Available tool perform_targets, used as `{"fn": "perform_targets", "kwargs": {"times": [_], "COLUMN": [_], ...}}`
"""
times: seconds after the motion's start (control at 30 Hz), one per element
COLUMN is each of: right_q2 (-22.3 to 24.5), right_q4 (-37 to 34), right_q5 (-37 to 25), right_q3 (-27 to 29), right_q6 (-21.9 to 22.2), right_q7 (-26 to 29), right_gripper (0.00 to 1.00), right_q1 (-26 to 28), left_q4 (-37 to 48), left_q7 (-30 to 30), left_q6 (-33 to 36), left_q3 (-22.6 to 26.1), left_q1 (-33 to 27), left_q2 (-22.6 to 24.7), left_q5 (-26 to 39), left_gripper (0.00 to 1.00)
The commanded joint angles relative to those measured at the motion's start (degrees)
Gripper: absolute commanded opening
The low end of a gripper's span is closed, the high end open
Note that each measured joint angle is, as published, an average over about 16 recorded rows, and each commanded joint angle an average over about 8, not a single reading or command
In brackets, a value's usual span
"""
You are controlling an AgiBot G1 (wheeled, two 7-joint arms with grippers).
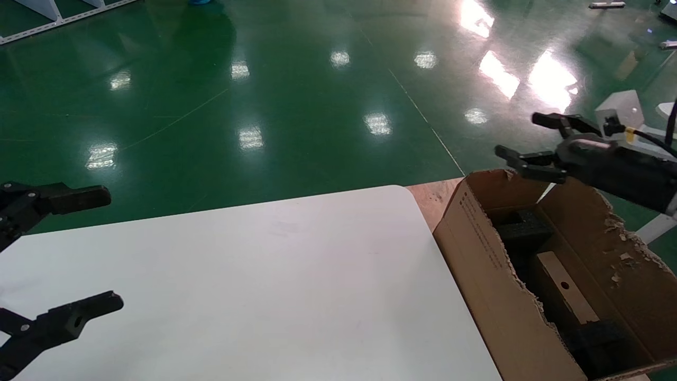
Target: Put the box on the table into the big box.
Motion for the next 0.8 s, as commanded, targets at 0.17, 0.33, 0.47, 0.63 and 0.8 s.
{"fn": "perform_targets", "kwargs": {"times": [0.17,0.33,0.47,0.63,0.8], "right_q2": [-0.6,-1.1,-1.5,-1.9,-2.4], "right_q4": [7.1,13.5,18.6,25.0,31.3], "right_q5": [-2.9,-5.4,-7.5,-10.1,-12.6], "right_q3": [5.1,9.6,13.3,17.9,22.5], "right_q6": [-0.4,-0.8,-1.2,-1.5,-1.9], "right_q7": [3.6,6.8,9.5,12.7,16.0], "right_gripper": [1.0,1.0,1.0,1.0,1.0], "right_q1": [-2.1,-4.0,-5.5,-7.4,-9.3], "left_q4": [0.0,0.0,0.0,0.0,0.0], "left_q7": [0.0,0.0,0.0,0.0,0.0], "left_q6": [0.0,0.0,0.0,0.0,0.0], "left_q3": [0.0,0.0,0.0,0.0,0.0], "left_q1": [0.0,0.0,0.0,0.0,0.0], "left_q2": [0.0,0.0,0.0,0.0,0.0], "left_q5": [0.0,0.0,0.0,0.0,0.0], "left_gripper": [1.0,1.0,1.0,1.0,1.0]}}
